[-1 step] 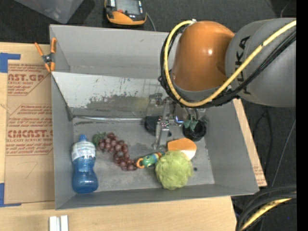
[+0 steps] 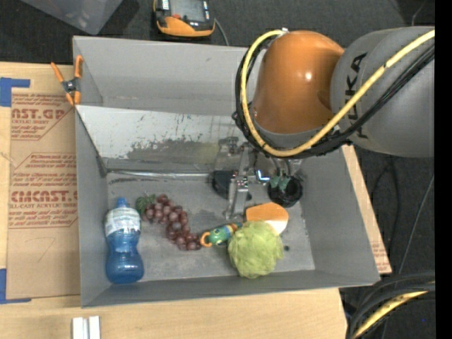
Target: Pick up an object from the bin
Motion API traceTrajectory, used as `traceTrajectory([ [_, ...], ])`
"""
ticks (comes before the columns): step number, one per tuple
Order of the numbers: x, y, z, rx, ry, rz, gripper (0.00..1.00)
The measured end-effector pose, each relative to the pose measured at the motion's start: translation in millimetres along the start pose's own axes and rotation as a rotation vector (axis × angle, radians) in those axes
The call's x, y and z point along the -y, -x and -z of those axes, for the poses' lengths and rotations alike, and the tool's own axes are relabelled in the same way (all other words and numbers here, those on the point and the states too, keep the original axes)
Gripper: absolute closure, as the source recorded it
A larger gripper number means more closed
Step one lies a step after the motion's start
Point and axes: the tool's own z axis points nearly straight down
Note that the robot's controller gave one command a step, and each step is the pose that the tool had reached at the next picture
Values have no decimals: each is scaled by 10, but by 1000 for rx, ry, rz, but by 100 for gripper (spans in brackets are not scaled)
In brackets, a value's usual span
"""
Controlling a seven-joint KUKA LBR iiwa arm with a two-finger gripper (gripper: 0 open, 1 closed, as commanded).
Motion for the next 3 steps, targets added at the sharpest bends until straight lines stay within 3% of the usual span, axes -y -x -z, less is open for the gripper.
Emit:
traceTrajectory([
  [1, 422, -333, -442, -3, -2, 25, 0],
  [2, 279, -175, -474, 12, 4, -6, 0],
  [3, 713, -581, -839, 4, 1, 306, 0],
])
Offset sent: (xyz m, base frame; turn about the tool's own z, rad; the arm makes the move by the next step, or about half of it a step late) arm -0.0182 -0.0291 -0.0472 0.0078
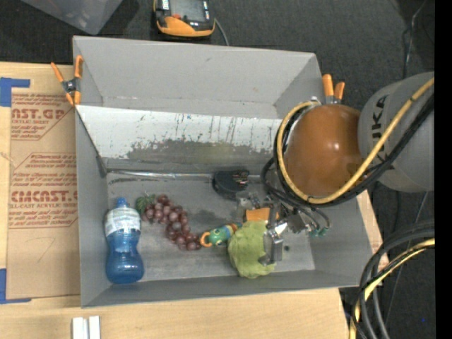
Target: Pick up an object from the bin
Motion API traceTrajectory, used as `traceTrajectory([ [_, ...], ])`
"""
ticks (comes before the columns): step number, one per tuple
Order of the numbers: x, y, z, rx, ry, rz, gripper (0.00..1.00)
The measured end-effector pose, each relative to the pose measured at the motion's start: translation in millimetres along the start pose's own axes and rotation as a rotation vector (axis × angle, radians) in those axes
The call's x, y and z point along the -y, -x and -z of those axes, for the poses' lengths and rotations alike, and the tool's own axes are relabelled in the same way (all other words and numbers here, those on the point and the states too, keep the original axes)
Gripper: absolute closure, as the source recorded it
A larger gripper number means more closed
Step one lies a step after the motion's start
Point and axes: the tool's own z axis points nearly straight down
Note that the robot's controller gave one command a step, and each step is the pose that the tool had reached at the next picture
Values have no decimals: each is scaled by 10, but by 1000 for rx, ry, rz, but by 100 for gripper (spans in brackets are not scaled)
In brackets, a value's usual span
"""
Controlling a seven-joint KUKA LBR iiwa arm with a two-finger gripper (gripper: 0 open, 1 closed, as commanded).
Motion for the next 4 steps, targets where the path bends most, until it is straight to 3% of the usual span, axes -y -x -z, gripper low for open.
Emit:
traceTrajectory([
  [1, 59, -88, -53, -4, -1, 38, 0],
  [2, 41, 11, -213, 9, -1, 106, 0],
  [3, -167, 794, 86, 11, 0, -216, 100],
  [4, -166, 794, 85, 11, 0, -216, 100],
])
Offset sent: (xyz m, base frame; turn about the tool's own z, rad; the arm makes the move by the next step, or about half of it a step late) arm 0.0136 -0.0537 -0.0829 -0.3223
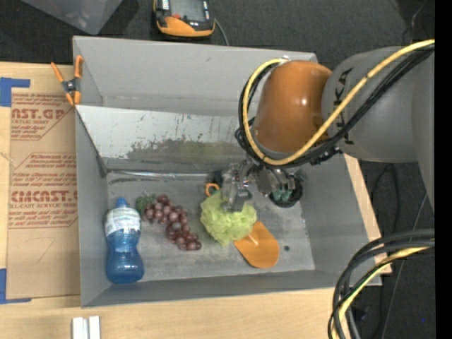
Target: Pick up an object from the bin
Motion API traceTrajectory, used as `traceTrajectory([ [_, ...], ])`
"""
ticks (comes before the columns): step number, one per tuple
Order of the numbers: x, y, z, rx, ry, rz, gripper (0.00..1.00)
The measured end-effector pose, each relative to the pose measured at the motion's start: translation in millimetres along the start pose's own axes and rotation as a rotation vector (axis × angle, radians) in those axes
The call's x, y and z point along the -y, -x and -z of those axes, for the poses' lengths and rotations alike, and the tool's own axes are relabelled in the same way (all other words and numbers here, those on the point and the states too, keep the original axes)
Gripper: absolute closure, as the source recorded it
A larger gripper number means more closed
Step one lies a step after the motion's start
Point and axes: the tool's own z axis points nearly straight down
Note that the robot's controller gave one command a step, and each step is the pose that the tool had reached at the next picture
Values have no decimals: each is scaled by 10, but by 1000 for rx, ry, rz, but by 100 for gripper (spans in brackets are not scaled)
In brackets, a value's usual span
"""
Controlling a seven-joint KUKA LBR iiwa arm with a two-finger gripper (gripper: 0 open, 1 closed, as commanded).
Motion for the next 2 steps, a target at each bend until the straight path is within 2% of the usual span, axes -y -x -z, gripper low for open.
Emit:
traceTrajectory([
  [1, -15, -32, -2, 0, -1, 26, 100],
  [2, -123, 267, 674, 7, 0, 299, 100],
])
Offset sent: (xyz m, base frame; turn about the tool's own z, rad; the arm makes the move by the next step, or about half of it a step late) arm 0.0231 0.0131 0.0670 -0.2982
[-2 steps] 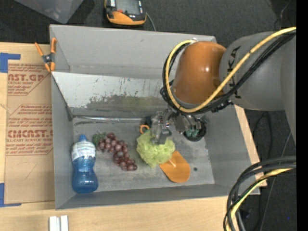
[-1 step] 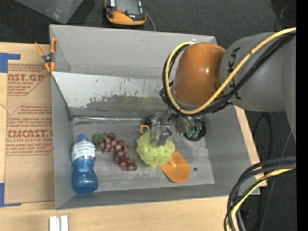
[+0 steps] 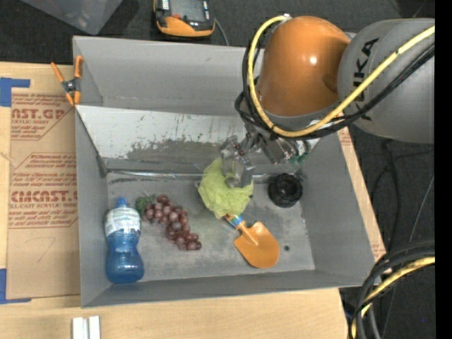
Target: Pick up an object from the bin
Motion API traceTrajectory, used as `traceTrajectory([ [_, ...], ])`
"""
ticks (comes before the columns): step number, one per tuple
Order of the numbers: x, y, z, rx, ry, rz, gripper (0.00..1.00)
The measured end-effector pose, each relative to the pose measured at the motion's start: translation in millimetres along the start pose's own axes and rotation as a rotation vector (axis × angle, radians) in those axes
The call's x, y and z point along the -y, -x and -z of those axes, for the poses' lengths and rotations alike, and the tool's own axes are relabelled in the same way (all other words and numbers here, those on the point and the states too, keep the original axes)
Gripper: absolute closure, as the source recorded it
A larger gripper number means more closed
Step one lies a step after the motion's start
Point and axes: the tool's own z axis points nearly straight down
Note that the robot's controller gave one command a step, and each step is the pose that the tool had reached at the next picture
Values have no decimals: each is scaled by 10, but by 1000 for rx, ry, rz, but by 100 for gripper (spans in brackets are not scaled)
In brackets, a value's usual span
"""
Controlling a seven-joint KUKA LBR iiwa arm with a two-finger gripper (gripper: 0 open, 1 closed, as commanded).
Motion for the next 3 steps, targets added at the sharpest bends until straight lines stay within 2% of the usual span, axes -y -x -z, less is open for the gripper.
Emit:
traceTrajectory([
  [1, 15, -612, -940, -26, 10, 106, 100],
  [2, -61, -222, -642, 11, 1, -267, 100],
  [3, -5, -409, 339, -11, 5, 70, 100],
])
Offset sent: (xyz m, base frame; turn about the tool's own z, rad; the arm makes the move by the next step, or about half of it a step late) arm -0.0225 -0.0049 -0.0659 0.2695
